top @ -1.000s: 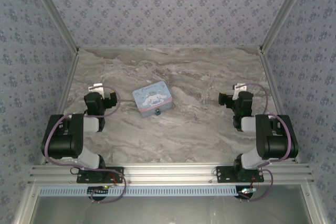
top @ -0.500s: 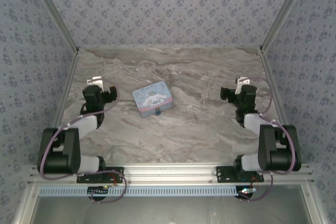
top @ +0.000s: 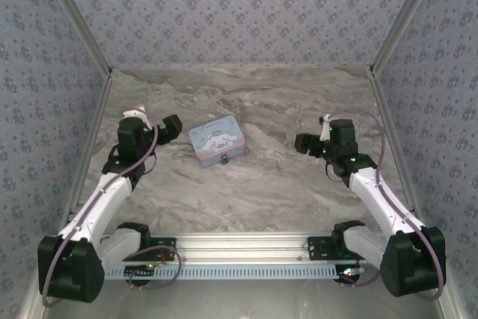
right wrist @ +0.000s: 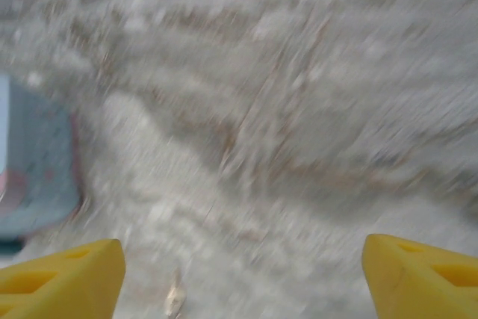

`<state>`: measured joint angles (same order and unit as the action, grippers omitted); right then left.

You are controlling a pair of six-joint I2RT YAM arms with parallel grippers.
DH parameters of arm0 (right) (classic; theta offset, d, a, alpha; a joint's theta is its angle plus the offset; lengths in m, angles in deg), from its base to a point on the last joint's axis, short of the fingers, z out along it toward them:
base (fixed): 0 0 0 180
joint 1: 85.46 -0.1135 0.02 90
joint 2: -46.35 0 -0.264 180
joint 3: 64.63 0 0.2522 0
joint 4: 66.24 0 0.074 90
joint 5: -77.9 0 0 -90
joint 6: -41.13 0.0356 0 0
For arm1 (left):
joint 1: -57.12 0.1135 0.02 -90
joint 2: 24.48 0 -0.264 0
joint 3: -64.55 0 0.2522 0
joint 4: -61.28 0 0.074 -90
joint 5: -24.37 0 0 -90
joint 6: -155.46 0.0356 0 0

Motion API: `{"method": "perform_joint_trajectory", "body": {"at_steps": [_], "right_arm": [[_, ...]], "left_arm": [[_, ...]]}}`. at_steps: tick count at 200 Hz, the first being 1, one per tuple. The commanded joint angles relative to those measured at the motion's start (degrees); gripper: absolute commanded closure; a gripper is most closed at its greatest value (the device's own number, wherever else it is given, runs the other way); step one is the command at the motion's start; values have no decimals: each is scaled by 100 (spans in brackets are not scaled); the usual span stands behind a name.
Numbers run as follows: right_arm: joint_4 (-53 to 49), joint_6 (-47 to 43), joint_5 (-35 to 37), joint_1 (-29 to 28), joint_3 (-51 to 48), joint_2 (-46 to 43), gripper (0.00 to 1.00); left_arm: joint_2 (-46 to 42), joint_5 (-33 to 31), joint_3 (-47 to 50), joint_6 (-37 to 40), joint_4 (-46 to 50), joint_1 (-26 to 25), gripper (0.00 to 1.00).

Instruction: Unlock the padlock with the key

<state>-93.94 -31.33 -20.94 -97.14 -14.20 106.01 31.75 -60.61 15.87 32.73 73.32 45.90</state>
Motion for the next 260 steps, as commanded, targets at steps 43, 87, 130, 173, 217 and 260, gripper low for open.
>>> {"method": "perform_joint_trajectory", "body": {"at_steps": [43,87,130,173,217,260], "right_arm": [[-756,1005,-748,-783,-14,1089,35],[-722,1140,-769,-1015,466,2013,49],[-738,1295,-627,-1174,751,2573,57],[-690,1449,-539,-1203,809,2778,61],[-672,1489,-542,-1226,920,2973,64],[-660,1515,-550,-1262,1044,3163,68]], "left_arm": [[-352,126,449,-847,-318,-932,1],[-287,114,436,-829,-443,-1058,1],[-381,53,468,-796,-400,-1075,1],[-470,-44,496,-760,-336,-1075,0],[-499,-88,521,-747,-329,-1075,1],[-566,-150,556,-758,-312,-1075,0]]}}
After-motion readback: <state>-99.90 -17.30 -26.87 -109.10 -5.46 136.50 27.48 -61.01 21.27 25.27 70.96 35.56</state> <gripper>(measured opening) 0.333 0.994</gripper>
